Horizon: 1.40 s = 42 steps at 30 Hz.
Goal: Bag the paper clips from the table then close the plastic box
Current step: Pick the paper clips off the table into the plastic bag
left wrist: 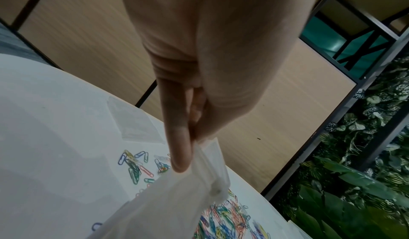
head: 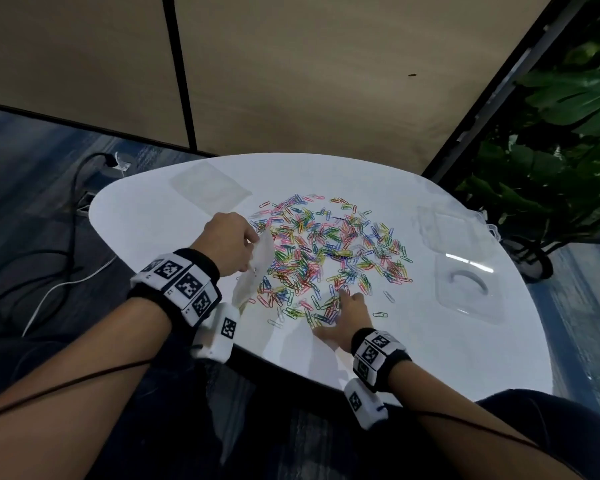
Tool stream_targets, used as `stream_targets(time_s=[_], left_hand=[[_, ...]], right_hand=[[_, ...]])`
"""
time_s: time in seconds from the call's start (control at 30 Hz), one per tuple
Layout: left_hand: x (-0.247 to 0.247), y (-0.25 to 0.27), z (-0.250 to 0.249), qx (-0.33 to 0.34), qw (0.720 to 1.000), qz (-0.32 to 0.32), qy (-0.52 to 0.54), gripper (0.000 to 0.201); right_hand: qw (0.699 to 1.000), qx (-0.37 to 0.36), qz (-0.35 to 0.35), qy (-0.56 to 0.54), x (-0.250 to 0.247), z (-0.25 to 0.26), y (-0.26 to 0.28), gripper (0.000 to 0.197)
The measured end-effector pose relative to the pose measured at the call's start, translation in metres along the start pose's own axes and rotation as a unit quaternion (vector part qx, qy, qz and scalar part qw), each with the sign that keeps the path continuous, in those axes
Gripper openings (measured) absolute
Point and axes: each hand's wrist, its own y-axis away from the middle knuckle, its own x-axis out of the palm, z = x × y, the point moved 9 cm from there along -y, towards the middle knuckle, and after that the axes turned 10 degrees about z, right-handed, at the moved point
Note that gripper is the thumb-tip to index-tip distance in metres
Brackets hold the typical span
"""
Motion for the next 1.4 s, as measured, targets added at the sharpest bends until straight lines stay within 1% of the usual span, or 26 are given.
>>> stream_targets(time_s=[0.07, 0.13, 0.2, 0.3, 0.33, 0.4, 0.43, 0.5, 0.57, 0.63, 0.67, 0.73, 0.8, 0.87, 0.93, 1.0, 1.03, 1.07, 1.1, 1.17, 1.2, 1.23, 1.3, 1.33, 1.37, 1.4], left_hand=[[-0.001, 0.0, 0.0, -0.001, 1.0, 0.002, -0.001, 0.025], [-0.002, 0.001, 0.001, -0.002, 1.0, 0.002, -0.002, 0.024], [-0.003, 0.001, 0.002, -0.002, 1.0, -0.002, -0.005, 0.024], [-0.003, 0.0, 0.002, -0.004, 1.0, 0.001, -0.01, 0.024], [-0.002, 0.0, 0.002, -0.005, 1.0, 0.003, -0.012, 0.024], [-0.001, -0.001, 0.001, -0.005, 1.0, 0.004, -0.011, 0.024], [0.0, -0.002, 0.001, -0.004, 1.0, 0.005, -0.009, 0.025], [0.002, -0.003, 0.0, -0.003, 1.0, 0.008, -0.009, 0.028], [0.005, -0.005, 0.0, -0.004, 1.0, 0.011, -0.007, 0.029], [0.007, -0.005, -0.001, -0.002, 1.0, 0.015, -0.011, 0.029], [0.008, -0.005, -0.002, 0.001, 1.0, 0.017, -0.014, 0.03], [0.01, -0.005, -0.004, 0.006, 1.0, 0.021, -0.02, 0.029], [0.012, -0.005, -0.007, 0.009, 0.999, 0.023, -0.024, 0.027], [0.015, -0.007, -0.01, 0.013, 0.999, 0.027, -0.029, 0.025], [0.02, -0.008, -0.014, 0.018, 0.999, 0.031, -0.028, 0.023], [0.026, -0.009, -0.019, 0.025, 0.999, 0.038, -0.021, 0.023], [0.028, -0.009, -0.021, 0.025, 0.999, 0.041, -0.015, 0.022], [0.029, -0.009, -0.022, 0.023, 0.999, 0.041, -0.005, 0.02], [0.029, -0.009, -0.022, 0.02, 0.999, 0.04, 0.003, 0.021], [0.028, -0.008, -0.022, 0.021, 0.999, 0.039, 0.005, 0.022], [0.026, -0.007, -0.023, 0.023, 0.999, 0.036, 0.004, 0.023], [0.023, -0.006, -0.022, 0.022, 0.999, 0.031, 0.008, 0.023], [0.015, -0.005, -0.02, 0.015, 1.0, 0.01, 0.01, 0.025], [0.01, -0.004, -0.017, 0.009, 1.0, 0.0, 0.009, 0.026], [0.005, -0.003, -0.015, 0.003, 1.0, -0.008, 0.013, 0.027], [0.001, -0.002, -0.012, -0.003, 1.0, -0.012, 0.016, 0.027]], right_hand=[[1.0, -0.018, -0.016, 0.012, 0.0, 0.011, -0.004, 0.094], [0.996, -0.044, -0.036, 0.063, 0.0, 0.024, -0.007, 0.073], [0.987, -0.063, -0.046, 0.143, 0.0, 0.034, -0.01, 0.051], [0.977, -0.076, -0.053, 0.194, -0.003, 0.039, -0.015, 0.044], [0.975, -0.082, -0.058, 0.2, -0.006, 0.04, -0.016, 0.038], [0.981, -0.069, -0.067, 0.171, -0.018, 0.036, -0.017, 0.022], [0.987, -0.052, -0.07, 0.132, -0.025, 0.031, -0.019, 0.02], [0.997, -0.019, -0.069, 0.023, -0.04, 0.018, -0.02, 0.017], [0.992, 0.02, -0.053, -0.112, -0.047, -0.004, -0.024, 0.008], [0.962, 0.044, -0.001, -0.27, -0.042, -0.018, -0.025, 0.003], [0.936, 0.042, 0.017, -0.348, -0.04, -0.018, -0.024, 0.004], [0.868, 0.012, 0.038, -0.494, -0.041, -0.003, -0.019, 0.007], [0.82, -0.039, 0.058, -0.568, -0.049, 0.027, -0.009, 0.014], [0.791, -0.083, 0.088, -0.599, -0.055, 0.061, 0.002, 0.02], [0.777, -0.106, 0.107, -0.611, -0.054, 0.088, 0.011, 0.015], [0.785, -0.127, 0.094, -0.599, -0.052, 0.106, 0.015, 0.011], [0.801, -0.137, 0.074, -0.578, -0.051, 0.111, 0.015, 0.009], [0.824, -0.145, 0.047, -0.546, -0.052, 0.114, 0.016, 0.007], [0.854, -0.155, 0.015, -0.497, -0.053, 0.116, 0.017, 0.006], [0.918, -0.184, -0.041, -0.35, -0.059, 0.125, 0.02, 0.011], [0.934, -0.208, -0.052, -0.285, -0.062, 0.133, 0.024, 0.014], [0.938, -0.233, -0.053, -0.25, -0.067, 0.14, 0.029, 0.015], [0.928, -0.262, -0.05, -0.262, -0.081, 0.141, 0.033, 0.014], [0.927, -0.252, -0.054, -0.271, -0.089, 0.132, 0.031, 0.014], [0.937, -0.227, -0.059, -0.258, -0.094, 0.118, 0.026, 0.015], [0.957, -0.184, -0.056, -0.218, -0.094, 0.099, 0.02, 0.023]])
